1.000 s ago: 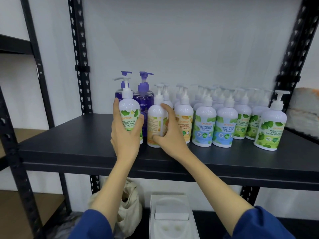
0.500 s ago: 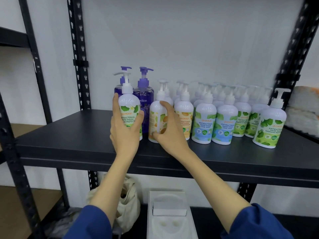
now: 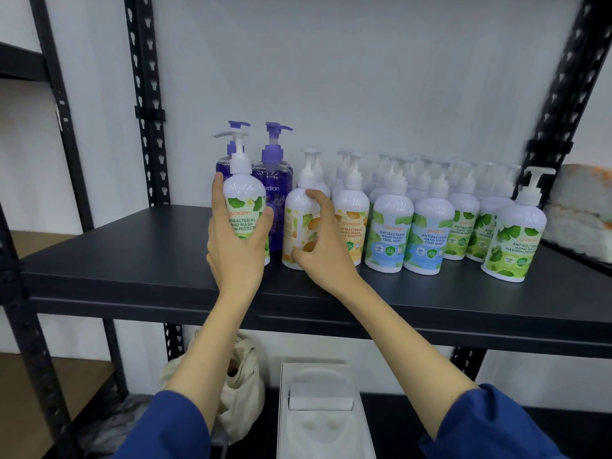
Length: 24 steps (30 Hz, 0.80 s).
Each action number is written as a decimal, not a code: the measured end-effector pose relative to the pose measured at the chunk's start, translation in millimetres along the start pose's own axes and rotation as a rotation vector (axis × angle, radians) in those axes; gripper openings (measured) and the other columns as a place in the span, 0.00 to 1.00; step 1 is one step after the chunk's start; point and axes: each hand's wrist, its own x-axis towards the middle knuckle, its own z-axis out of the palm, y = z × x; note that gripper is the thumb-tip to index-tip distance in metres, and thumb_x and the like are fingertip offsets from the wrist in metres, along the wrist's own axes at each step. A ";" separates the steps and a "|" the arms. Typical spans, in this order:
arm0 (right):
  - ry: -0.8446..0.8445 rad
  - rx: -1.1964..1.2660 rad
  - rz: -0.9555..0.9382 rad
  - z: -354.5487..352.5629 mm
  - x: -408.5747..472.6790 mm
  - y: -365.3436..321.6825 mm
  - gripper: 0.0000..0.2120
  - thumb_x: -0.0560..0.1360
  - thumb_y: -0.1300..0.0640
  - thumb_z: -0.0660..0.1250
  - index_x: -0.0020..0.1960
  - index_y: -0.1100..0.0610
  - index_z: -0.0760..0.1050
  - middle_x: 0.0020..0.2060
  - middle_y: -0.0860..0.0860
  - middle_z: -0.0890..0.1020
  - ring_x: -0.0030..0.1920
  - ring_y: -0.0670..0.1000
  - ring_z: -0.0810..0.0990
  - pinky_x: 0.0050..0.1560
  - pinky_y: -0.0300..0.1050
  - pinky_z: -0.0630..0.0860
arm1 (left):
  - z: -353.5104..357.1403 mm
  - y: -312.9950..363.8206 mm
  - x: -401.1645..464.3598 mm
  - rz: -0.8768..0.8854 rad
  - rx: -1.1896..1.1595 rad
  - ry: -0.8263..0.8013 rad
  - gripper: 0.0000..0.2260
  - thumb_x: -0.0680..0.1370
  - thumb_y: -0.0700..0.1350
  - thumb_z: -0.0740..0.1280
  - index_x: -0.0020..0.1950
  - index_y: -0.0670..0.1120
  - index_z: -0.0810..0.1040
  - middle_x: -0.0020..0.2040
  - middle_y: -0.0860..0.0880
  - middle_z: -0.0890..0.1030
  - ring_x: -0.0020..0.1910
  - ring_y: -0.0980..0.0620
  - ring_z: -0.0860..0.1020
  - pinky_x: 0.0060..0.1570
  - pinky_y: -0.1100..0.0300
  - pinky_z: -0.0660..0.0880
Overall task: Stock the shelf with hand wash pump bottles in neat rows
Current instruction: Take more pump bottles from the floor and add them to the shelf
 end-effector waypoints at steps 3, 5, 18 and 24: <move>0.035 -0.098 -0.011 -1.2 -2.5 1.2 0.40 0.67 0.62 0.73 0.72 0.45 0.57 0.60 0.53 0.65 0.58 0.51 0.68 0.59 0.42 0.70 | 0.5 -0.8 0.4 0.003 0.005 0.001 0.34 0.75 0.56 0.68 0.75 0.63 0.53 0.63 0.49 0.74 0.58 0.50 0.75 0.52 0.57 0.69; 0.080 -0.140 -0.048 -0.2 -4.1 0.0 0.38 0.68 0.59 0.73 0.72 0.44 0.59 0.57 0.51 0.63 0.56 0.50 0.68 0.58 0.39 0.69 | 0.6 -0.9 0.8 0.003 0.005 0.003 0.34 0.74 0.57 0.68 0.75 0.63 0.53 0.63 0.49 0.74 0.58 0.50 0.75 0.52 0.57 0.69; 0.055 -0.191 -0.038 1.5 -3.2 3.3 0.38 0.72 0.60 0.70 0.74 0.41 0.55 0.63 0.54 0.65 0.61 0.50 0.67 0.59 0.38 0.66 | -0.2 0.2 -0.1 0.007 0.013 0.004 0.34 0.75 0.55 0.68 0.75 0.62 0.53 0.64 0.49 0.73 0.59 0.50 0.74 0.52 0.58 0.68; 0.133 -0.408 -0.095 4.3 -5.9 0.5 0.38 0.71 0.58 0.71 0.75 0.45 0.55 0.63 0.58 0.64 0.61 0.55 0.66 0.62 0.47 0.70 | -0.6 0.7 -1.2 0.013 0.025 -0.001 0.34 0.75 0.56 0.68 0.75 0.61 0.53 0.65 0.49 0.73 0.60 0.50 0.74 0.52 0.58 0.67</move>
